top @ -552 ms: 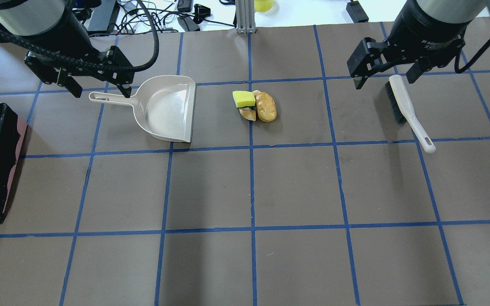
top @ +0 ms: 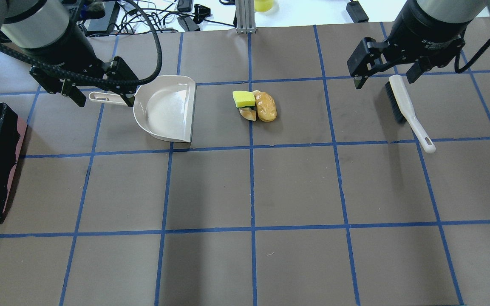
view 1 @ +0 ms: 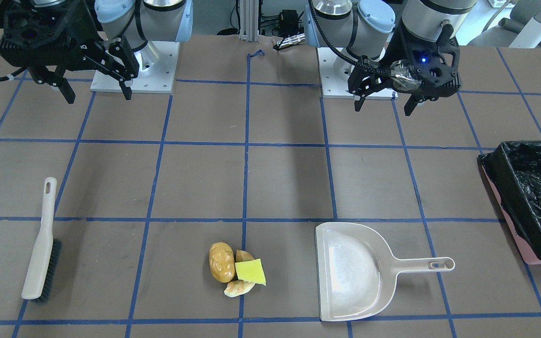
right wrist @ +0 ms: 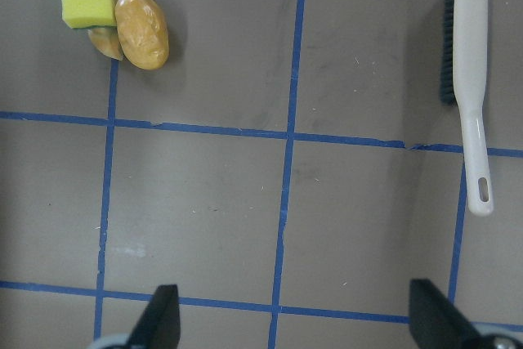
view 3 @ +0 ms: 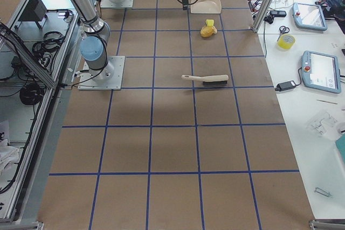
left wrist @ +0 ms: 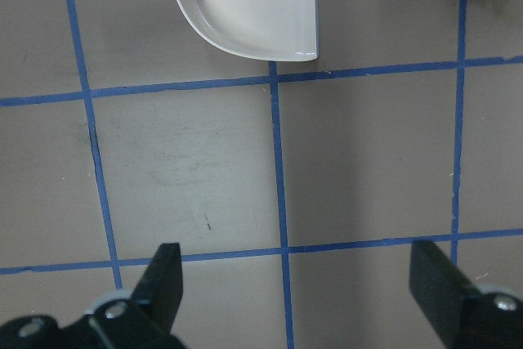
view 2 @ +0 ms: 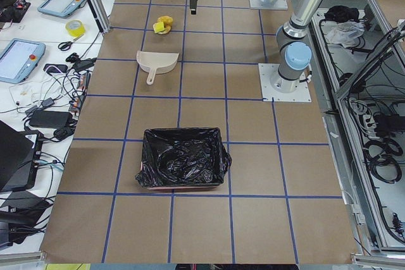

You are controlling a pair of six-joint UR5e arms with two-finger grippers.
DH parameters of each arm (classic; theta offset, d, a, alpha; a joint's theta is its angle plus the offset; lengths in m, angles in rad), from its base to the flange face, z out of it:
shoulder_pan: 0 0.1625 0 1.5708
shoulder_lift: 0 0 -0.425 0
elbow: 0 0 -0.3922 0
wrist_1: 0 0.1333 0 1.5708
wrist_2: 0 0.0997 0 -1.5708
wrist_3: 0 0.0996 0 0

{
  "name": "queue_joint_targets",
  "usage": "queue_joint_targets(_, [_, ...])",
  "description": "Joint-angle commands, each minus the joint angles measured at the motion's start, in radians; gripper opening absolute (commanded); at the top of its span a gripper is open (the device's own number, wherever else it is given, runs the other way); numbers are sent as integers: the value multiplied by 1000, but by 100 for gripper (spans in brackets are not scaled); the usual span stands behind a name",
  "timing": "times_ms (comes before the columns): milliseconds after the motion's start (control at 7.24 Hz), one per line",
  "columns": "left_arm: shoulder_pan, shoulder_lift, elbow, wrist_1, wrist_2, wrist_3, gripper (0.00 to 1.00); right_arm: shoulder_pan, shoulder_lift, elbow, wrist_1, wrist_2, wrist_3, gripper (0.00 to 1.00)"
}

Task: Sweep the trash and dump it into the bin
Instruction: 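Grasp the dustpan handle with the left gripper while the right grasps the brush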

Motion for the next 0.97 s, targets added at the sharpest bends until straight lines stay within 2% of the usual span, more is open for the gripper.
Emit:
queue_joint_targets(0, [14,12,-45,7,0,148,100,-13,17,4,22,1,-3,100])
queue_joint_targets(276, [57,-17,-62,125,6,303,100,-46,106,11,70,-11,-13,100])
queue_joint_targets(414, [86,-39,-66,129,7,477,100,-127,127,18,70,-43,-74,100])
queue_joint_targets(552, [117,-80,-63,147,7,652,99,-230,144,46,68,-39,-196,100])
queue_joint_targets(691, [123,-129,-66,212,7,781,99,-307,172,94,-8,-42,-270,99])
queue_joint_targets(829, [128,-175,-60,260,11,919,100,-352,222,159,-147,-44,-324,99])
